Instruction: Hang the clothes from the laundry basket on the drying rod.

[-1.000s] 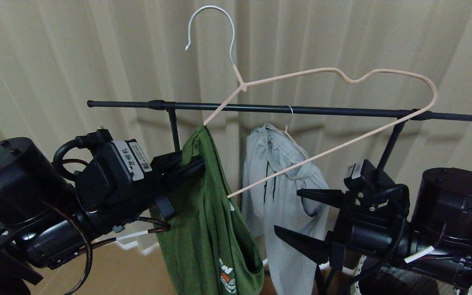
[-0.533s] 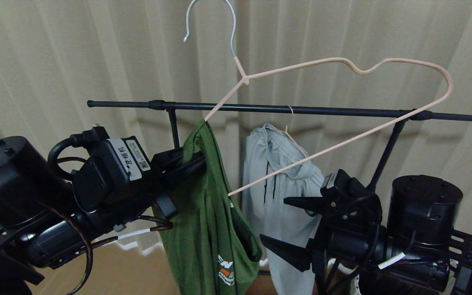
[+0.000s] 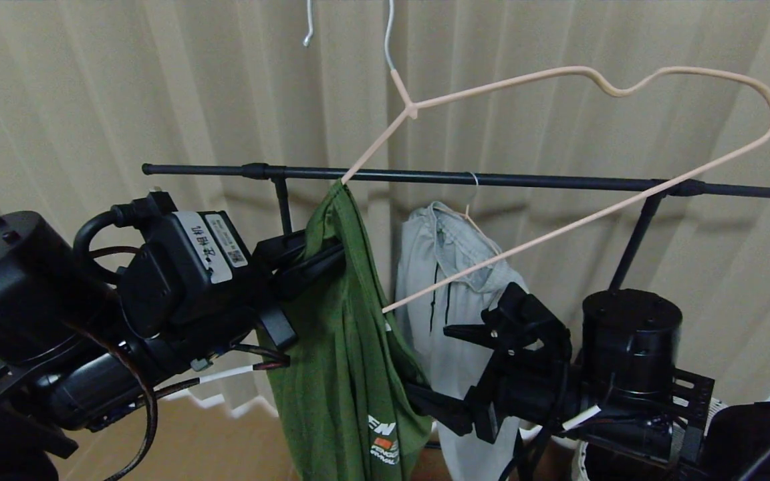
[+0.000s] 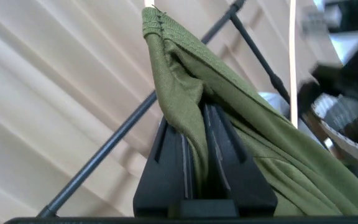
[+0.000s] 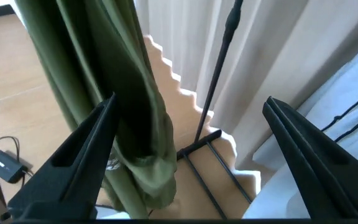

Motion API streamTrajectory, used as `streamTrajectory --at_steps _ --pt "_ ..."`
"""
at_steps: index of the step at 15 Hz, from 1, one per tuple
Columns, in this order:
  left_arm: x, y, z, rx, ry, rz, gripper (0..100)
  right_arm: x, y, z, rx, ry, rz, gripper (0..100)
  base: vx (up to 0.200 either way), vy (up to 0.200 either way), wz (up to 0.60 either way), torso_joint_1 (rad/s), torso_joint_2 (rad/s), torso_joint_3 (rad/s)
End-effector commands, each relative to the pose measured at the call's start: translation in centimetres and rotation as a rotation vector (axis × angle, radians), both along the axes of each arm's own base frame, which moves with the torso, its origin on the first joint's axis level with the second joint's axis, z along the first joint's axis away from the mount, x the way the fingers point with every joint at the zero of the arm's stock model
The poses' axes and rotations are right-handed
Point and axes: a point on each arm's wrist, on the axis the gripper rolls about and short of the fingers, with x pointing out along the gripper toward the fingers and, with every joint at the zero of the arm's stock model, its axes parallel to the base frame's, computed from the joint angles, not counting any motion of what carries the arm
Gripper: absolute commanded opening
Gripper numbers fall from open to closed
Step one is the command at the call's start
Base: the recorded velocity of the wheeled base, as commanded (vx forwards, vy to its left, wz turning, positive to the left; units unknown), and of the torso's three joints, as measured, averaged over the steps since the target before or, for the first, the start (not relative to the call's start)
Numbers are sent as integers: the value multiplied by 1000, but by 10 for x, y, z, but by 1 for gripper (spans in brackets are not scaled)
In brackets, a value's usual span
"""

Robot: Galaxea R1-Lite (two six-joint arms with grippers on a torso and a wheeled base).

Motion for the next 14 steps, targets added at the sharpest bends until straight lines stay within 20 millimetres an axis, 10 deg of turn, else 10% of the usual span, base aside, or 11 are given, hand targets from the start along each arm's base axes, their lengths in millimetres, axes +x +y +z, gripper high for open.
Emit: streamTrajectory --at_steps 1,14 --pt "0 0 1 -4 0 -2 0 1 1 -7 -18 20 -4 100 0 0 0 0 0 0" --pt "6 18 -33 114 81 126 0 41 -110 35 32 -113 -470 100 0 0 0 0 0 0"
